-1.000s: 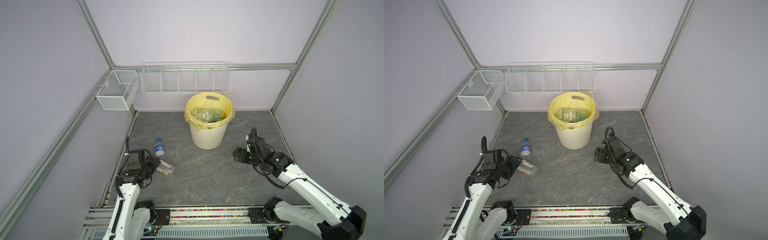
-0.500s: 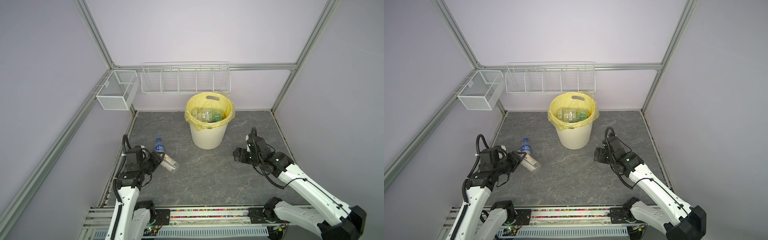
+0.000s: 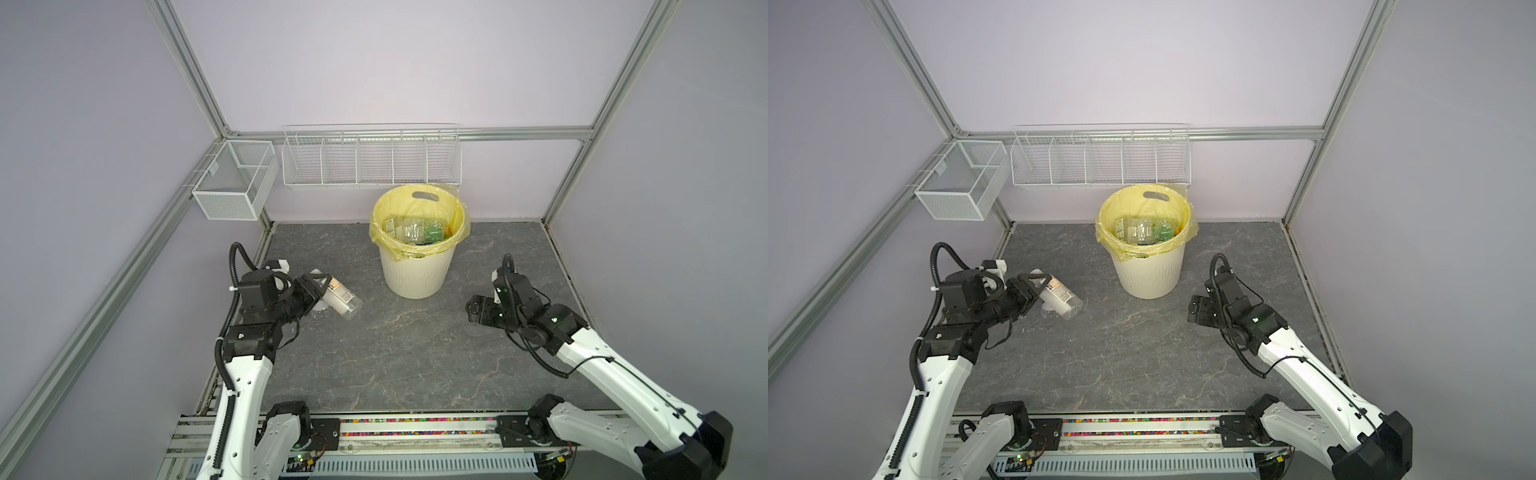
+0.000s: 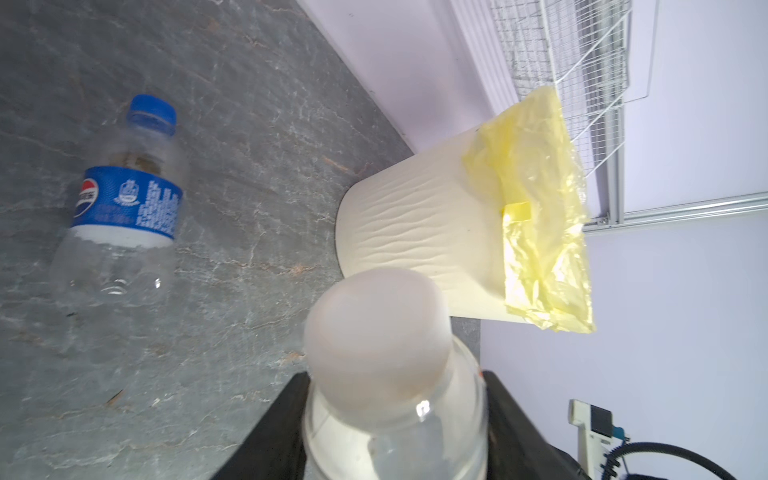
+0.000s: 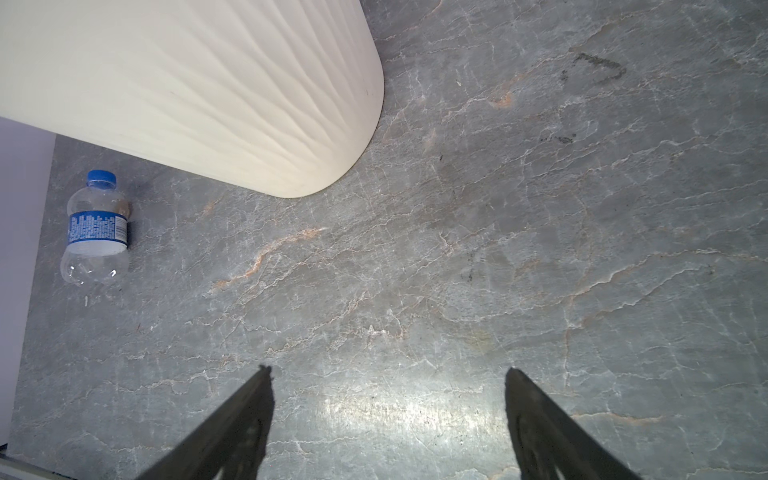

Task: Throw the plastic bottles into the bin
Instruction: 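Lift the orange-label bottle with the left gripper and carry it toward the bin, then open the left gripper over the bin to drop the orange-label bottle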

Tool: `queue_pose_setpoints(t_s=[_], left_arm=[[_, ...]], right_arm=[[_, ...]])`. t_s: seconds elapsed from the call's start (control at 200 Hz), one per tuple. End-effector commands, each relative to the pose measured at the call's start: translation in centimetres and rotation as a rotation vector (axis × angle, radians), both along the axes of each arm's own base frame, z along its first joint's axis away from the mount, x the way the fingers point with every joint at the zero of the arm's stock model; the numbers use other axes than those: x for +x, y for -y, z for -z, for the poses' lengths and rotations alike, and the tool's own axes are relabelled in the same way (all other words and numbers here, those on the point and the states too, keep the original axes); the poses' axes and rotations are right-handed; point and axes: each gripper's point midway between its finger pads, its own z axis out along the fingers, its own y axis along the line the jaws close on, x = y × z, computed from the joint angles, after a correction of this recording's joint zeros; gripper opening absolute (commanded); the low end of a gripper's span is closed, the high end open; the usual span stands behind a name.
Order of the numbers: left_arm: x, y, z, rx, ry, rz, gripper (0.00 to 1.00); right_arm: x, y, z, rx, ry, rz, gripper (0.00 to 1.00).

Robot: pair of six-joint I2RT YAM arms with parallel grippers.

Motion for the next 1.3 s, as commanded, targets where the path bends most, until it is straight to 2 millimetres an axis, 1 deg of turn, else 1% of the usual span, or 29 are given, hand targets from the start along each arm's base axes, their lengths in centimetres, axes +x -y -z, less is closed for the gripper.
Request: queue_pose_setpoints(t_s=[0.0, 0.155, 0.32, 0.45, 0.515, 0.61, 0.83, 0.915, 0.965, 1.075, 1.149, 1.229, 1.294], left_arm=[[0.6, 0.7, -4.3, -0.024, 0.107, 0.030, 0.30], [1.0, 1.7, -6.7, -0.025, 0.147, 0.055, 0.30], [1.4, 3.5, -8.9, -0.022, 0.175, 0.100, 0.30], [2.1, 4.6, -10.1, -0.023, 0.194, 0.128, 0.30], [2.3, 4.7, -9.8, -0.026, 0.188, 0.126, 0.30], [2.2, 4.8, -8.6, -0.043, 0.182, 0.123, 0.30], [0.9, 4.6, -5.0, -0.035, 0.122, 0.124, 0.30], [0.6, 4.5, -4.6, -0.028, 0.115, 0.124, 0.30], [0.5, 4.5, -4.8, -0.022, 0.118, 0.125, 0.30], [1.2, 4.5, -6.0, -0.012, 0.124, 0.116, 0.30], [2.1, 4.9, -7.7, -0.006, 0.139, 0.119, 0.30], [3.3, 6.2, -9.8, 0.038, 0.160, 0.128, 0.30], [4.7, 8.2, -11.6, 0.071, 0.183, 0.150, 0.31]], right_arm=[[-0.1, 0.3, 0.1, -0.001, 0.007, 0.020, 0.88], [0.0, 0.3, -0.1, 0.000, 0.011, 0.019, 0.88], [0.0, 0.2, -0.1, 0.001, 0.010, 0.020, 0.88], [0.1, 0.1, -0.1, 0.003, 0.011, 0.015, 0.88], [0.2, 0.1, 0.0, -0.001, 0.012, 0.015, 0.88], [0.2, 0.2, 0.1, -0.005, 0.010, 0.018, 0.88], [0.2, 0.4, 0.4, -0.018, 0.008, 0.022, 0.88], [0.3, 0.2, 0.6, -0.016, 0.008, 0.019, 0.88], [0.4, 0.2, 0.7, -0.016, 0.005, 0.020, 0.88], [0.5, 0.1, 1.1, -0.019, -0.001, 0.018, 0.88], [0.5, 0.1, 1.3, -0.023, -0.005, 0.020, 0.88], [0.5, 0.2, 1.4, -0.030, -0.004, 0.023, 0.88], [0.6, 0.3, 1.5, -0.036, -0.003, 0.020, 0.88]])
